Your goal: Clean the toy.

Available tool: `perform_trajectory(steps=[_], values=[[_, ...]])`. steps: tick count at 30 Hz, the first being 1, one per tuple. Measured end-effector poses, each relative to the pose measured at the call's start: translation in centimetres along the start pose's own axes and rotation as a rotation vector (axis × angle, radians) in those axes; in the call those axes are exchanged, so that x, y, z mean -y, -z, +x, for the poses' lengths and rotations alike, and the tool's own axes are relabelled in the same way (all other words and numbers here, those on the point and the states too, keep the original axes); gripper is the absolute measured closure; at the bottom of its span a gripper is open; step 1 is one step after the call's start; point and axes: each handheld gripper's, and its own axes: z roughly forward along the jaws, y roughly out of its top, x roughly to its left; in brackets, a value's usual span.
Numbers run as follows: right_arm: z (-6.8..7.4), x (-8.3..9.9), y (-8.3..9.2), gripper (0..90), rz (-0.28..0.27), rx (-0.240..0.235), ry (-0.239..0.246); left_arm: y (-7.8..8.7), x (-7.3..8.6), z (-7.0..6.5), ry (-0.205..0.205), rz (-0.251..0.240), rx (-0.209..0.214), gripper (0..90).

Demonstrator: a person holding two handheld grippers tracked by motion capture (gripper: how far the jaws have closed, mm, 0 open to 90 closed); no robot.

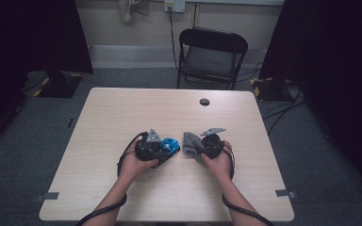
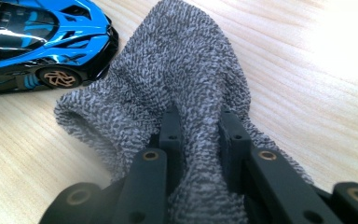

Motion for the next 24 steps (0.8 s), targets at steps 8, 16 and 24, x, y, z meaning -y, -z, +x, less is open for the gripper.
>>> perform_trajectory(steps=[8, 16, 24], values=[[-0.11, -0.05, -0.03, 75.3, 0.003, -0.006, -0.002, -0.12, -0.44, 0.14, 0.018, 0.016, -0.004, 38.4], [-0.12, -0.01, -0.01, 75.3, 0.001, -0.008, -0.010, -0.53, -0.41, 0.77, 0.033, -0.002, 0.024, 43.2], [0.18, -0.09, 0.14, 75.4, -0.004, -0.001, -0.039, -0.17, 0.01, 0.69, 0.035, -0.020, 0.004, 47.8]])
